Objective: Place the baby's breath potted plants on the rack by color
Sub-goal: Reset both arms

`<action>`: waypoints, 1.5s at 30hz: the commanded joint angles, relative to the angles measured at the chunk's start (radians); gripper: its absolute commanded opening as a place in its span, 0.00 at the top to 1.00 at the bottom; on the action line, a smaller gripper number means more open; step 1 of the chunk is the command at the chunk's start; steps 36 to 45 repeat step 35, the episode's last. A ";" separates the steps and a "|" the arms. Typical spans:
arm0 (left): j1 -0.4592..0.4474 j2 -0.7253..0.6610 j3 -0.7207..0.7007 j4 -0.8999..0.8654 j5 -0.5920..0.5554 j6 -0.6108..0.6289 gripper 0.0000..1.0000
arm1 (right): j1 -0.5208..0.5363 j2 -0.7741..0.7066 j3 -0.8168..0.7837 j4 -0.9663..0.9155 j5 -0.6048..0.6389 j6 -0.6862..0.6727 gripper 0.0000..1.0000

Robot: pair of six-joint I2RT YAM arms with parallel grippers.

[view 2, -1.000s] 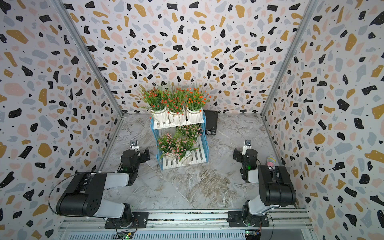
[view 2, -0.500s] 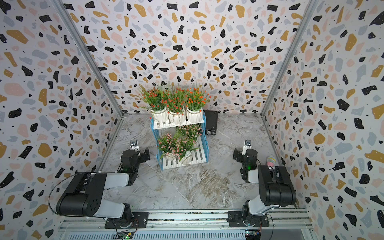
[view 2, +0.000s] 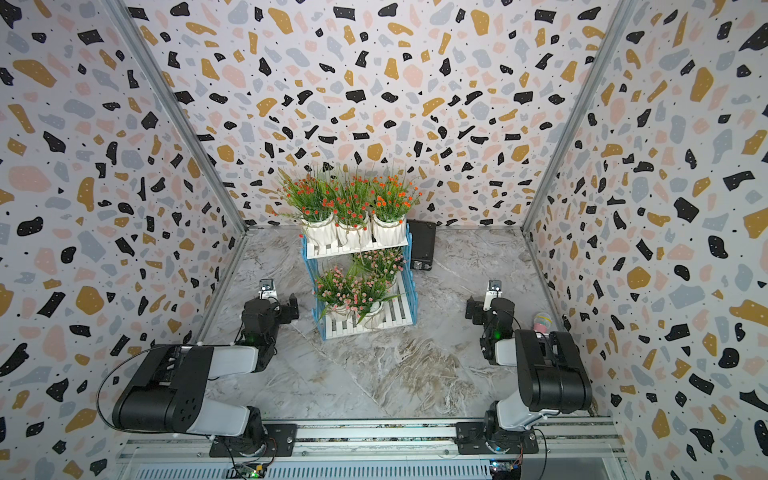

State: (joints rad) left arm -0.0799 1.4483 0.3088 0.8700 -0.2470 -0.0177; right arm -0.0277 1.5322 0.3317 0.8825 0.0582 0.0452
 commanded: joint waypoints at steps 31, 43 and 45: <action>0.031 0.007 0.015 0.014 0.051 -0.009 0.01 | 0.002 -0.018 0.017 0.006 -0.060 -0.018 0.00; 0.031 -0.004 0.003 0.026 0.047 -0.006 0.01 | 0.001 -0.018 0.016 0.005 -0.060 -0.018 0.00; 0.031 -0.004 0.003 0.026 0.047 -0.006 0.01 | 0.001 -0.018 0.016 0.005 -0.060 -0.018 0.00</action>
